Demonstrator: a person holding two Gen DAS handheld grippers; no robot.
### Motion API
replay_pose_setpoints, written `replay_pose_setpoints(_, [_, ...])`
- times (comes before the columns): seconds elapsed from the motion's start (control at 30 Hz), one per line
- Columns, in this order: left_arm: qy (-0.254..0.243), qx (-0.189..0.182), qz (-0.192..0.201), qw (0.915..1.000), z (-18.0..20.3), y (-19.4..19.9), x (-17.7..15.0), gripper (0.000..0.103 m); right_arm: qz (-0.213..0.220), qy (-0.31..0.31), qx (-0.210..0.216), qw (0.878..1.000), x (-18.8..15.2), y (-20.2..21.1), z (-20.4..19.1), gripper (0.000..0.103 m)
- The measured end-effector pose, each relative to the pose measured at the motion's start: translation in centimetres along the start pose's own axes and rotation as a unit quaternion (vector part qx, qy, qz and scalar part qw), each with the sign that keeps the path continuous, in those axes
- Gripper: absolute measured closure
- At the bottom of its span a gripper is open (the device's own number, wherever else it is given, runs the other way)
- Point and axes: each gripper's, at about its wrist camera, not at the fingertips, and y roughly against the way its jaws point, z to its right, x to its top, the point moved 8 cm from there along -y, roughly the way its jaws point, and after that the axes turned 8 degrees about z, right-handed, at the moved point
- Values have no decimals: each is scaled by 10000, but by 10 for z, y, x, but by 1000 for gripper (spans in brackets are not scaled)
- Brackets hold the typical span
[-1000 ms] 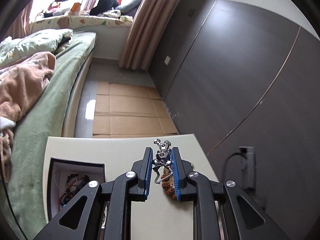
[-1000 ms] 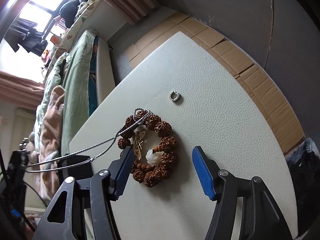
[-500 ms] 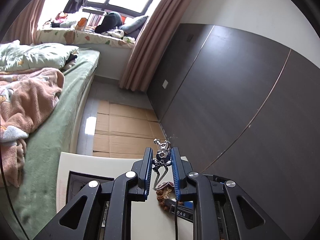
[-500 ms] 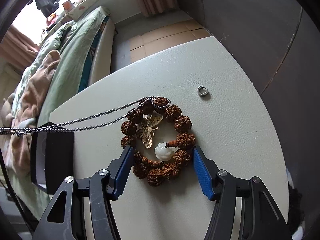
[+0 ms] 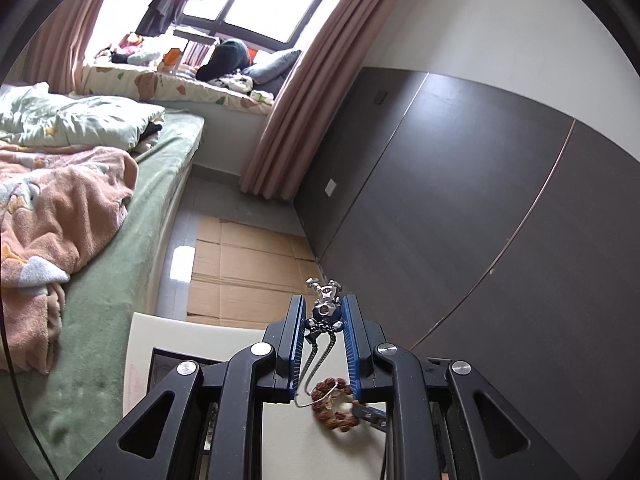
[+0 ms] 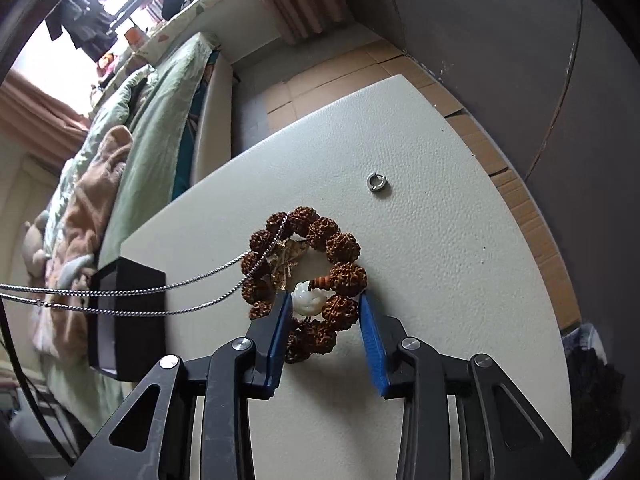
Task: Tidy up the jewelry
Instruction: 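Raise the chain higher with the left tool while the right tool grasps the rudraksha bracelet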
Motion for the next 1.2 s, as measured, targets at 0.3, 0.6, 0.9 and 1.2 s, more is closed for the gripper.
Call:
replay_pose_setpoints(0.3, [12,-158,430,9989,10,30,26,84,382,-471,858,9945,12,33,-8,83])
replay_pose_setpoints(0.6, [-102,-175,631,9978,21,42,48,84,856,-581,1512,9831,31,63,-40,83])
replay_pose_setpoints(0.9, [-666,31,1002,9927,43,70,93,84,1028,-507,2173,9693,36,81,-77,83])
replay_pose_setpoints(1.2, [-1033,308,1209,9868,45,78,118,83,1082,-305,2740,9551,33,87,-123,83])
